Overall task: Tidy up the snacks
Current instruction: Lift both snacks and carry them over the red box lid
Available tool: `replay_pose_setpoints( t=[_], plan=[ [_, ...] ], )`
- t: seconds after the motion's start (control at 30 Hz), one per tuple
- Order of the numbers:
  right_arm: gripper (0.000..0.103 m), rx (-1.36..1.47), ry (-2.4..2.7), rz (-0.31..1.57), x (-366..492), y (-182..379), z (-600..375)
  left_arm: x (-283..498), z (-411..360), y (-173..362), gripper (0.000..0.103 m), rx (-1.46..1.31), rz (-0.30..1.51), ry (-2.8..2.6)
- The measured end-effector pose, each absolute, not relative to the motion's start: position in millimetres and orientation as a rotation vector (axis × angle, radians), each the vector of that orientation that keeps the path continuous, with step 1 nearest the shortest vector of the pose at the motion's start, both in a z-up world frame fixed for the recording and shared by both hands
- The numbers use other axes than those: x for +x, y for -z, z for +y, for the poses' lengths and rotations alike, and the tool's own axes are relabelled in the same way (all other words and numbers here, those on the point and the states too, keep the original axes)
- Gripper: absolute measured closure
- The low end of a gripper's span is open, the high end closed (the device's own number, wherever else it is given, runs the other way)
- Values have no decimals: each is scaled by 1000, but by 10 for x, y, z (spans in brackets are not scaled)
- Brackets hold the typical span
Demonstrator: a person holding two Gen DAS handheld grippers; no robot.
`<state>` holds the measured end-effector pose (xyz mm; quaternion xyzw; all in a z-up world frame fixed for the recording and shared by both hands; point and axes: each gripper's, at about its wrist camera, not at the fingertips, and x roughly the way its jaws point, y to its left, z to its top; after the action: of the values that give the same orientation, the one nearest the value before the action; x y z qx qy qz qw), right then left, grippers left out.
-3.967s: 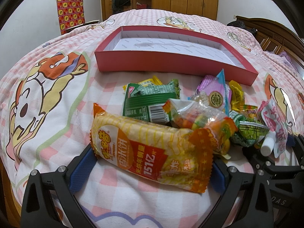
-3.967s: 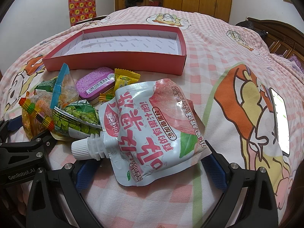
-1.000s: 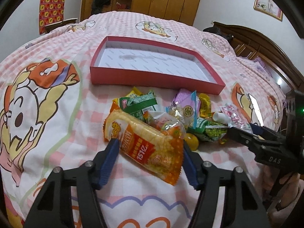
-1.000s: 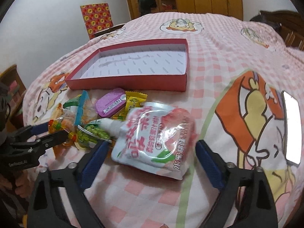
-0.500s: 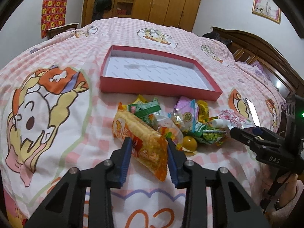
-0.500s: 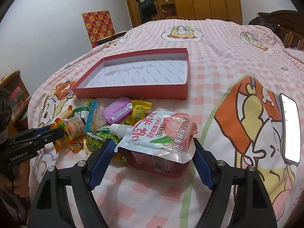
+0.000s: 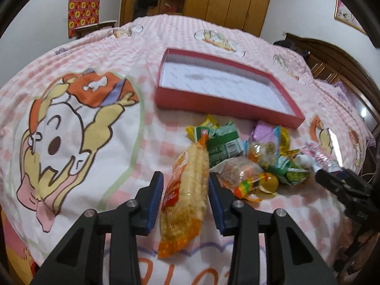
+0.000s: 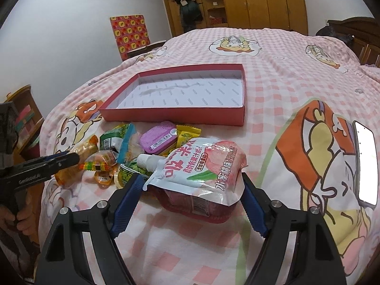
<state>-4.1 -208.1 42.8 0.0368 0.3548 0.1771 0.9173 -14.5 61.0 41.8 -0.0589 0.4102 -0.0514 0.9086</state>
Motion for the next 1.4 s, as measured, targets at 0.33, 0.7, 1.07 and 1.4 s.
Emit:
replay_pose_setpoints(
  t=[0.33, 0.7, 1.07, 1.4],
  plan=[
    [22, 89, -370, 710, -56, -455, -2089, -212, 672, -492, 72, -151, 810, 111],
    [22, 90, -388, 658, -66, -601, -2052, -95, 560, -784, 72, -130, 763, 150],
    [22, 74, -393, 649, 225, -811, -2003, 289, 372, -989, 72, -99, 745, 173],
    [22, 59, -401, 628, 582, -990, -1901, 672, 299, -1039, 72, -112, 746, 179]
  ],
)
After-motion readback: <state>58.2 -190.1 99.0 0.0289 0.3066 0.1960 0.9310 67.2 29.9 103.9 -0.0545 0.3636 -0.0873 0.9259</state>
